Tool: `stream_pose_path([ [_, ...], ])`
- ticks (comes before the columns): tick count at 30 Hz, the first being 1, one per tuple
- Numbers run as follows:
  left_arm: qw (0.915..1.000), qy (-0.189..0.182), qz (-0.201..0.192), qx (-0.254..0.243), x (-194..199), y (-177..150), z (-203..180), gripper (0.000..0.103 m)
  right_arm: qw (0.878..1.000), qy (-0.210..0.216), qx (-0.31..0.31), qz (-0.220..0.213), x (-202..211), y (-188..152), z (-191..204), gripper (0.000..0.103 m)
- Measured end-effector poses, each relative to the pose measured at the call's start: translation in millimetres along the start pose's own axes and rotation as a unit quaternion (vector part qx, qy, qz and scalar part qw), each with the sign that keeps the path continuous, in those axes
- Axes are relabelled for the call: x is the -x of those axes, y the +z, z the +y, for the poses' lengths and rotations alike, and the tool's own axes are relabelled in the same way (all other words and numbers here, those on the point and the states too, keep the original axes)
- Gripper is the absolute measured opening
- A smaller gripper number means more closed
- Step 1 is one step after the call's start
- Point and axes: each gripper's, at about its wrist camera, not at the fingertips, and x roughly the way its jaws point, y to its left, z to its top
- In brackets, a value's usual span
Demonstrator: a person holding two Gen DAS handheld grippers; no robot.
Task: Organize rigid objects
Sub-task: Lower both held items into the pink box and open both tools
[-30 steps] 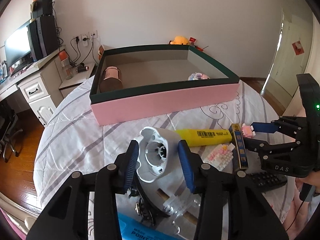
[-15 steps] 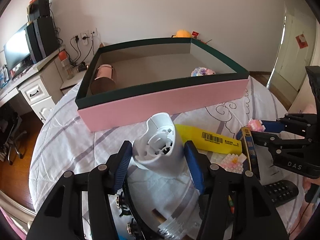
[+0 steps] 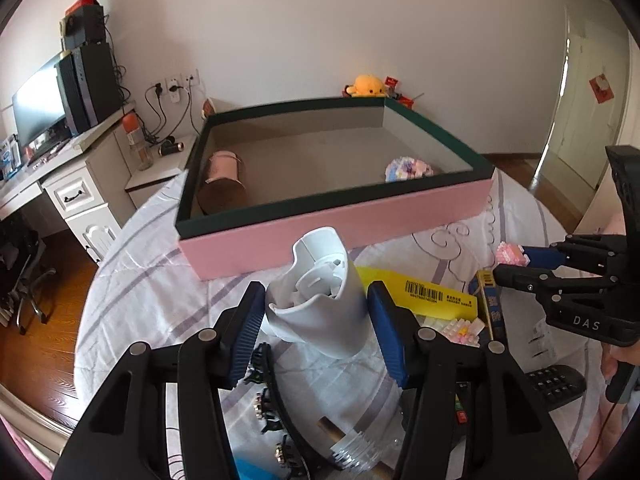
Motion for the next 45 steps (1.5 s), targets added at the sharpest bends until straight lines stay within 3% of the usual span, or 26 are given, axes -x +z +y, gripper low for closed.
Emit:
stream_pose_path([
  [7, 0.9995, 0.000, -0.030, -0.002, 23, 19, 3, 0.054, 1.000, 0.002, 0.006, -0.023, 17, 11, 5, 0.030],
  [14, 0.9984, -0.002, -0.056, -0.010, 33, 46, 9, 0.054, 0.998, 0.003, 0.024, -0.058, 35, 45, 15, 0.030],
  [22, 0.9980, -0.008, -0.059, -0.020, 4, 97, 20, 0.054, 0.996, 0.004, 0.039, -0.074, 21, 107, 16, 0.030],
  [32, 0.9996, -0.011, -0.006, -0.027, -78, 148, 30, 0.054, 0.998, 0.000, 0.051, -0.027, -56, 169, 9, 0.030],
  [38, 0.9991, 0.000, 0.023, -0.035, -115, 150, 31, 0.054, 0.999, 0.009, 0.048, 0.018, -101, 182, 3, 0.031],
  [45, 0.9983, 0.004, 0.046, -0.037, -137, 143, 27, 0.054, 0.998, 0.006, 0.046, 0.051, -123, 185, 1, 0.031],
])
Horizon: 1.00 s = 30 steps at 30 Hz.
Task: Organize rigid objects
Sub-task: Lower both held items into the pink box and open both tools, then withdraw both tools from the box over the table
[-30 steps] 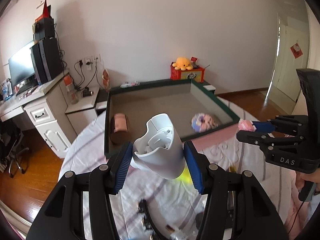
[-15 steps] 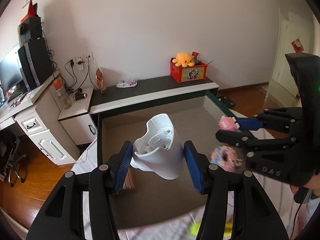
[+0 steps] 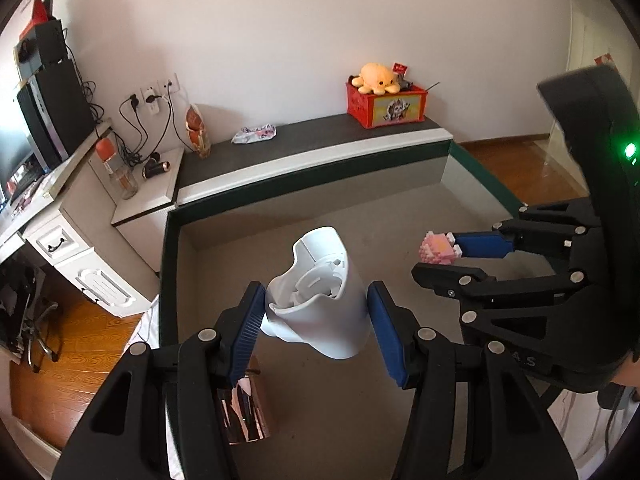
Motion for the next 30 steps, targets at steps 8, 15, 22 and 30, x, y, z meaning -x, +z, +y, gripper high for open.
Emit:
stream_pose_path([
  [8, 0.9997, 0.013, -0.009, 0.020, 4, -7, 0, 0.056, 1.000, -0.005, -0.004, -0.009, 5, 2, 1, 0.044],
  [15, 0.9968, 0.032, -0.056, 0.048, 44, -22, 9, 0.094, 0.997, -0.019, -0.039, -0.060, 35, -9, -5, 0.080],
  [22, 0.9908, 0.058, -0.106, 0.061, 112, -51, 0, 0.103, 0.992, -0.023, -0.045, -0.120, 97, -44, 16, 0.083],
  [30, 0.9858, 0.068, -0.135, 0.074, 188, -111, -9, 0.103, 0.983, -0.043, -0.049, -0.171, 167, -104, 37, 0.086],
])
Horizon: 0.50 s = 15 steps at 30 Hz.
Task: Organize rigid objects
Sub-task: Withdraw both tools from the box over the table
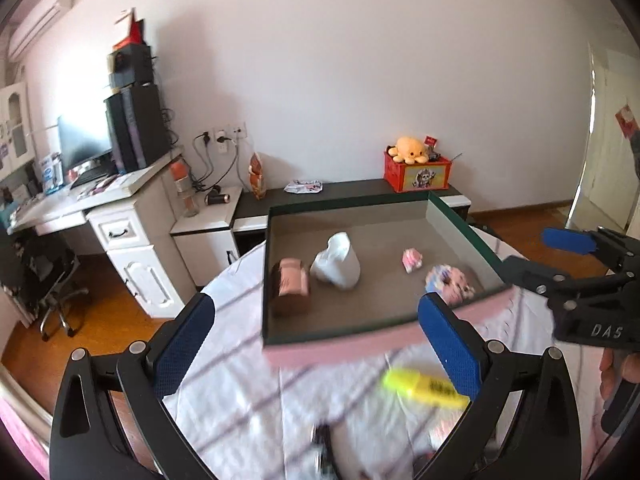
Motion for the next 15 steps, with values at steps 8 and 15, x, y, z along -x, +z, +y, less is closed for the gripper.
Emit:
stream_pose_path([
  [8, 0.9993, 0.015, 0.003, 0.033, 55, -40, 17, 0.103, 0.999, -0.032, -0.024, -0.019, 67, -46, 2, 0.086],
  [15, 0.9995, 0.007, 0.020, 0.025, 63, -58, 10, 0.103, 0.998, -0.040, -0.046, -0.002, 83, -78, -6, 0.086],
])
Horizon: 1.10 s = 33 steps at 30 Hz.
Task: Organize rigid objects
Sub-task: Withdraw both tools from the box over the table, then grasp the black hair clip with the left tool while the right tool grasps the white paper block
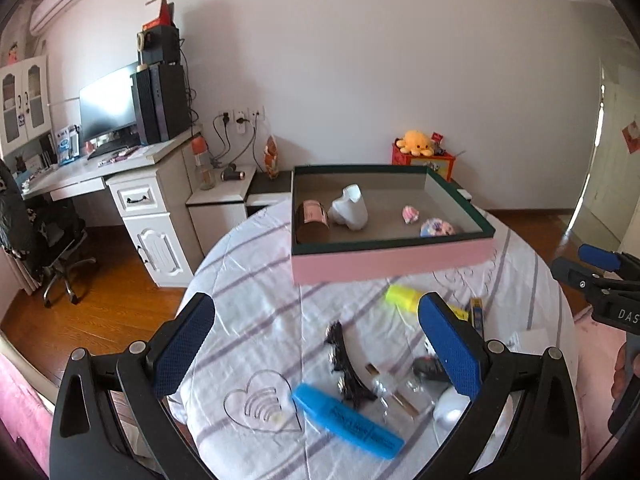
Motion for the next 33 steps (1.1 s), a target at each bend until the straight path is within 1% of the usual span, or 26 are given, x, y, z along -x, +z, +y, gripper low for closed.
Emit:
stream_pose_path([
  [5, 0.9999, -0.003, 0.010, -0.008, -5, -3, -10, 0.103, 1.000, -0.012, 0.002, 0.017, -4, -11, -1, 0.086],
  [7, 0.9999, -0.005, 0.011, -0.011, -5, -7, -13, 0.103, 0.999, -0.025, 0.006, 0.027, -6, -18, -1, 0.086],
  [10, 0.9996, -0.003, 0.024, -0.018, -11, -15, -16, 0.103, 0.998, -0.035, 0.003, 0.047, -12, -33, -3, 0.086],
  [14, 0.9988, 0.009, 0.043, -0.021, -21, -27, -15, 0.103, 0.995, -0.039, -0.014, 0.085, -28, -56, -10, 0.086],
  [16, 0.9985, 0.010, 0.050, -0.018, -24, -31, -12, 0.103, 0.994, -0.034, -0.028, 0.100, -34, -65, -14, 0.086],
  [20, 0.9979, 0.018, 0.060, -0.014, -30, -38, -5, 0.103, 0.992, -0.024, -0.047, 0.115, -44, -75, -20, 0.086],
  [25, 0.9972, 0.024, 0.071, -0.002, -37, -42, 5, 0.103, 0.991, -0.017, -0.050, 0.126, -54, -77, -17, 0.086],
  [27, 0.9968, 0.024, 0.076, 0.002, -42, -42, 8, 0.103, 0.990, -0.006, -0.048, 0.133, -59, -78, -15, 0.086],
  [29, 0.9965, 0.023, 0.080, 0.003, -47, -43, 8, 0.103, 0.991, 0.002, -0.041, 0.130, -60, -78, -15, 0.078],
  [30, 0.9964, 0.023, 0.082, 0.003, -49, -43, 8, 0.103, 0.991, 0.009, -0.042, 0.126, -60, -77, -16, 0.069],
  [31, 0.9962, 0.022, 0.084, 0.002, -52, -42, 6, 0.103, 0.992, 0.014, -0.042, 0.122, -60, -76, -16, 0.065],
  [33, 0.9960, 0.017, 0.088, -0.002, -59, -42, 3, 0.103, 0.992, 0.006, -0.030, 0.121, -61, -72, -16, 0.065],
])
